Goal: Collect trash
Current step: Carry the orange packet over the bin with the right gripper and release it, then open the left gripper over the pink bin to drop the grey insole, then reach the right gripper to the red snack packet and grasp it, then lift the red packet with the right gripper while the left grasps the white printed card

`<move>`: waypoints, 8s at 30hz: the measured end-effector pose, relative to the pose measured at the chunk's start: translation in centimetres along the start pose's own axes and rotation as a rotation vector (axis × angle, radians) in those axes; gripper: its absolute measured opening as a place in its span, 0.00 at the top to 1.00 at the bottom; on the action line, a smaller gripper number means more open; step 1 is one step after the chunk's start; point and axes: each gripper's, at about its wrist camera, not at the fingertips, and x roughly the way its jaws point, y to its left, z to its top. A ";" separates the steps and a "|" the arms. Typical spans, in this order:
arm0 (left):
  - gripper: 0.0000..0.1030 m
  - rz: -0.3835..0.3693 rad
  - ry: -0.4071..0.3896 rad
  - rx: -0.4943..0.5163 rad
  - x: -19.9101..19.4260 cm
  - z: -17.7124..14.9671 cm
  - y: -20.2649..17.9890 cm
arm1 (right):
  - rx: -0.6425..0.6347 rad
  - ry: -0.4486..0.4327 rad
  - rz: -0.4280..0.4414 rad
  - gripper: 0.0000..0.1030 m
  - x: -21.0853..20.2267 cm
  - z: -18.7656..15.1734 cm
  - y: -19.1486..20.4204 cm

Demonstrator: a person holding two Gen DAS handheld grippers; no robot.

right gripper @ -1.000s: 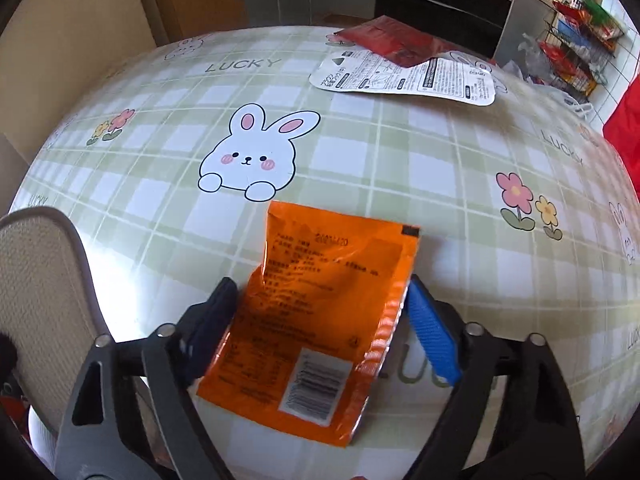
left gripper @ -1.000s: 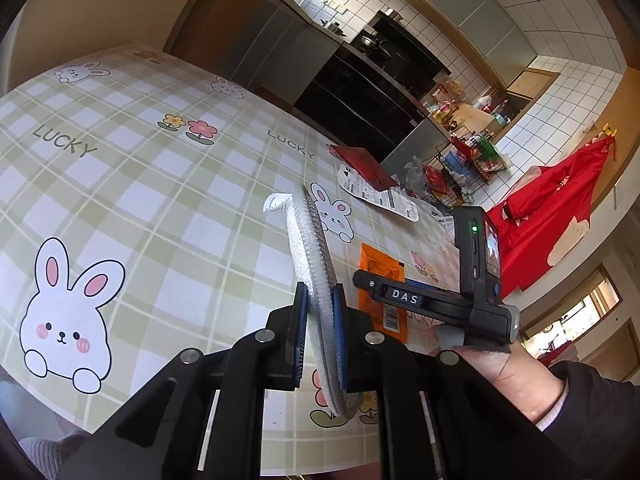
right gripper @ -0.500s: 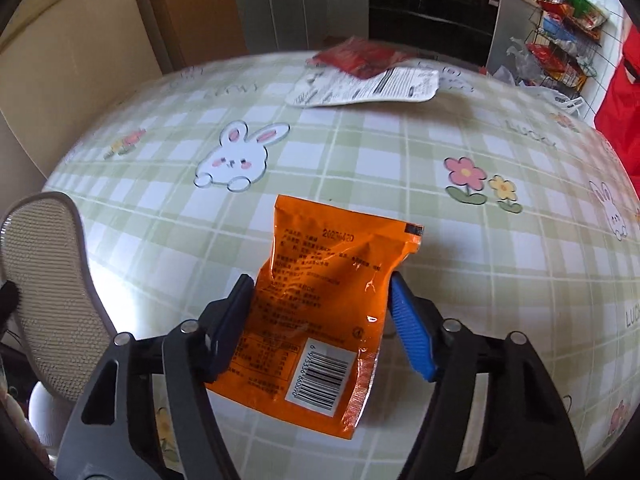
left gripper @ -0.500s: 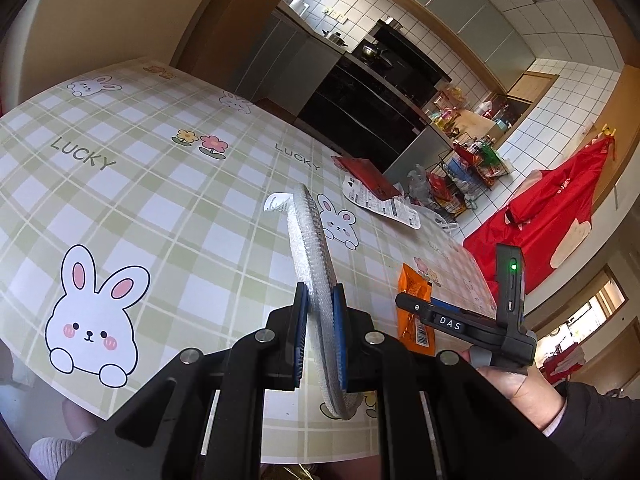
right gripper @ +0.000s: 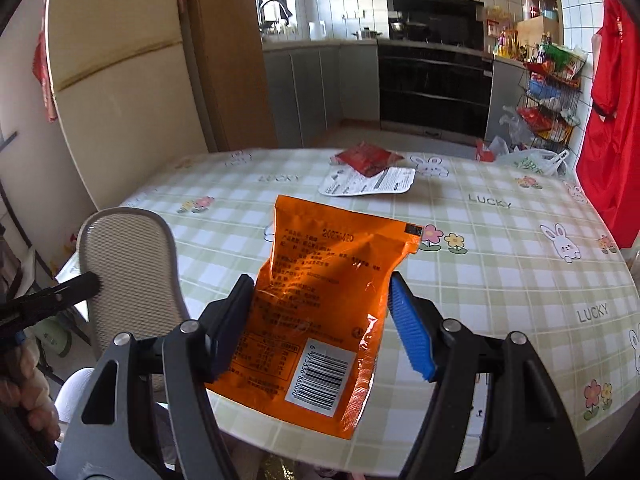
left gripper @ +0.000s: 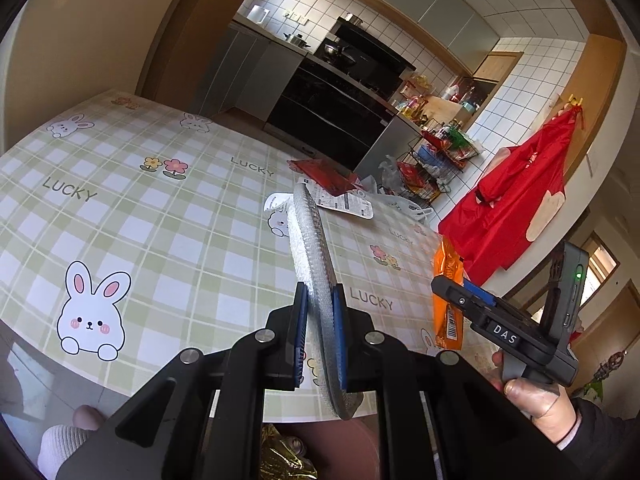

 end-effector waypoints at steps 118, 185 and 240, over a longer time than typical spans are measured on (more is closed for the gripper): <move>0.06 0.159 0.113 0.276 -2.3 -4.6 -4.1 | 0.207 -0.035 -0.090 0.06 -11.8 -9.3 -5.3; 0.06 0.010 0.354 0.241 26.2 10.7 1.4 | 0.468 0.504 0.283 0.45 27.4 11.8 -11.6; 0.76 -0.115 0.316 -0.069 22.0 8.4 -3.3 | 0.054 0.222 0.045 0.45 6.7 5.5 -8.8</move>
